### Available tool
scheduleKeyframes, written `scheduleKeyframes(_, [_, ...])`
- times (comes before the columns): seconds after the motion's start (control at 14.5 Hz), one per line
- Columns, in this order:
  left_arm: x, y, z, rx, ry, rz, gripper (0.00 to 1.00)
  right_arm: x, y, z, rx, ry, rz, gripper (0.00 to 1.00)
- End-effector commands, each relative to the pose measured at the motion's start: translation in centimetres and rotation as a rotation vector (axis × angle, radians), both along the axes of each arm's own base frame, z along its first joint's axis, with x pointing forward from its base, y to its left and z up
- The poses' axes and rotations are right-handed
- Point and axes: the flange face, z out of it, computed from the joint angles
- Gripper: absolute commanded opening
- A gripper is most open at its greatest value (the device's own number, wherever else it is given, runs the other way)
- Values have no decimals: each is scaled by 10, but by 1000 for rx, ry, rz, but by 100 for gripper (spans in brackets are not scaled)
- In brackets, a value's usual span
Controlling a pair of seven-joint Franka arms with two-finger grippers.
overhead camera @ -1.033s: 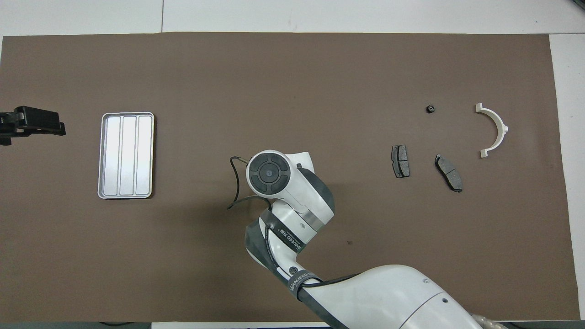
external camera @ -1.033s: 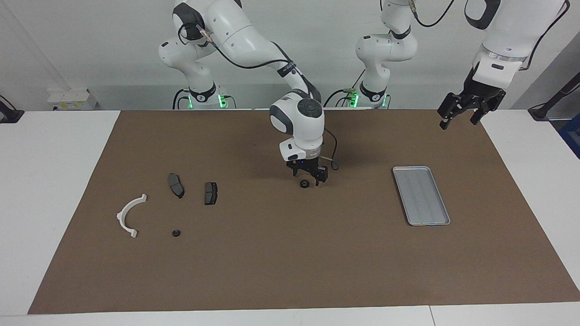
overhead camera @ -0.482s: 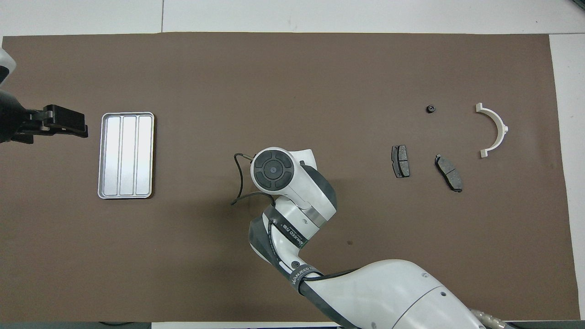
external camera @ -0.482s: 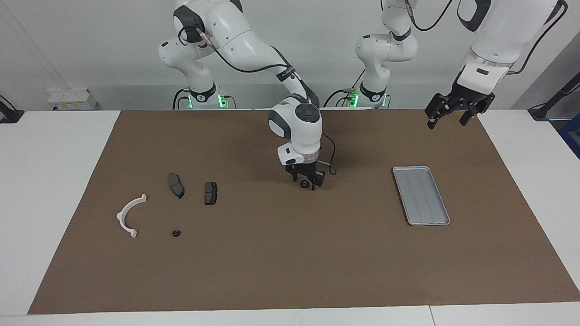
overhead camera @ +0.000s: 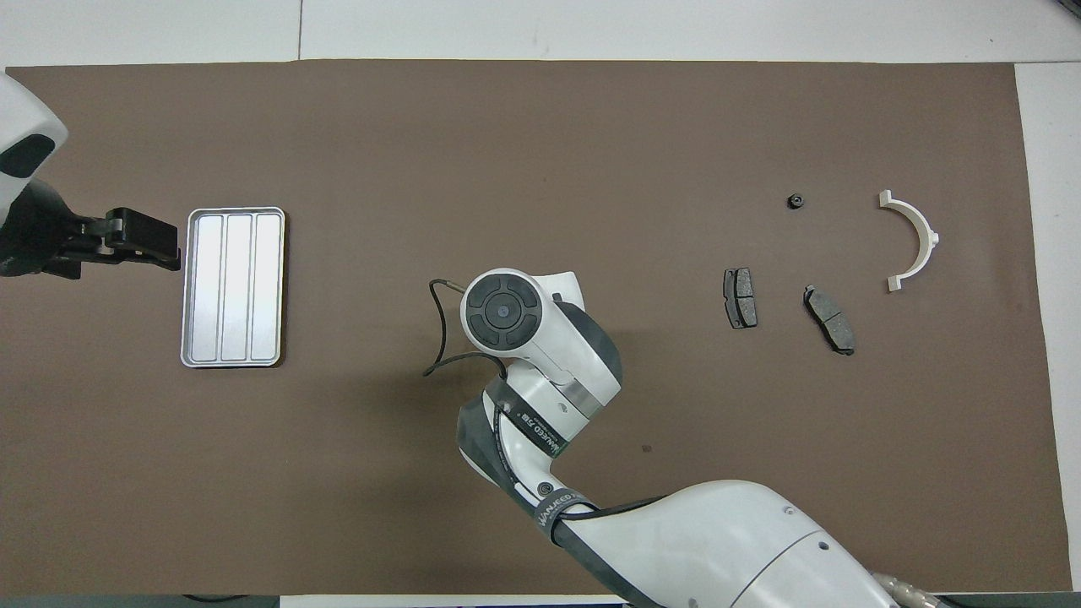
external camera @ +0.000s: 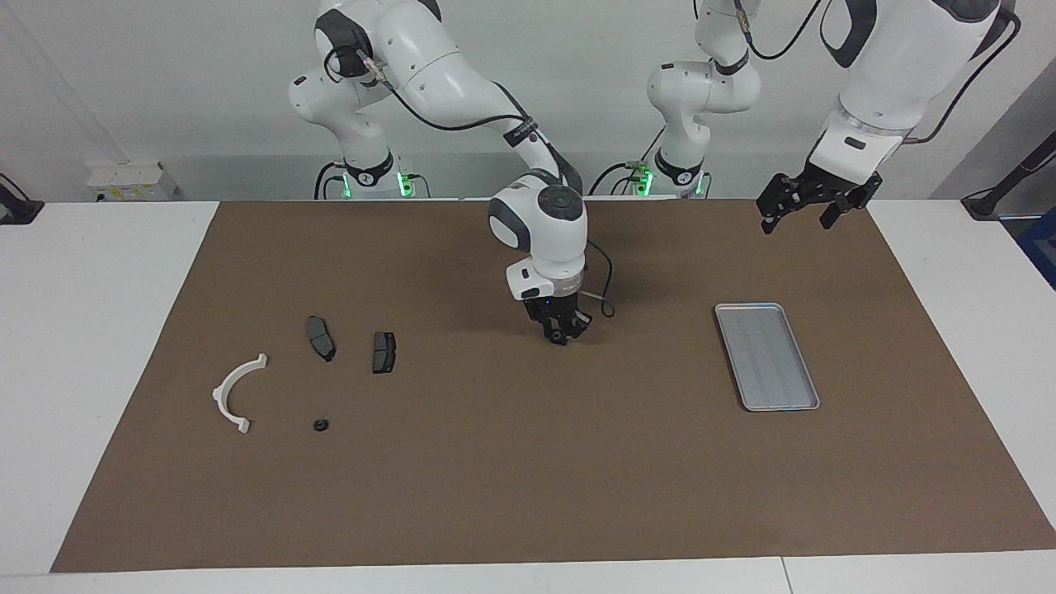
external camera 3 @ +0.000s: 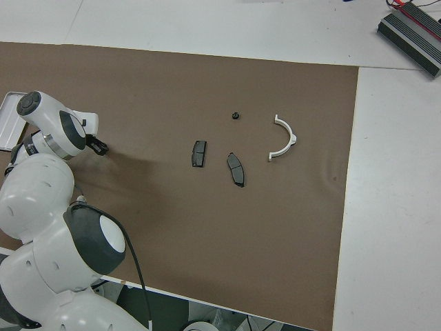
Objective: Place bearing gear from tray to pile
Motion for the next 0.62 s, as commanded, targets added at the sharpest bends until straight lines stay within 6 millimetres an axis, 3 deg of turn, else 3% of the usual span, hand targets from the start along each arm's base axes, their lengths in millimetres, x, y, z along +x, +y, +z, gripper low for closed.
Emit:
scheduleKeyframes(0.0, [2, -15, -4, -11, -29, -33, 100, 35, -29, 28, -72, 23, 42, 0])
scheduleKeyframes(0.07, [1, -18, -4, -11, -27, -39, 100, 49, -48, 46, -91, 50, 88, 0])
scheduleKeyframes(0.14, [0, -18, -4, -11, -26, -39, 100, 67, -80, 73, -101, 71, 151, 0])
scheduleKeyframes(0.28, [-1, -18, -7, -11, -26, -39, 100, 94, -149, 108, -118, 103, 318, 0])
scheduleKeyframes(0.41, [-1, -20, -11, -14, -33, -44, 100, 117, -208, 112, -95, 115, 447, 0])
scheduleKeyframes(0.55, [-2, -9, -15, -10, -20, -24, 100, 136, -277, 96, -79, 94, 539, 0])
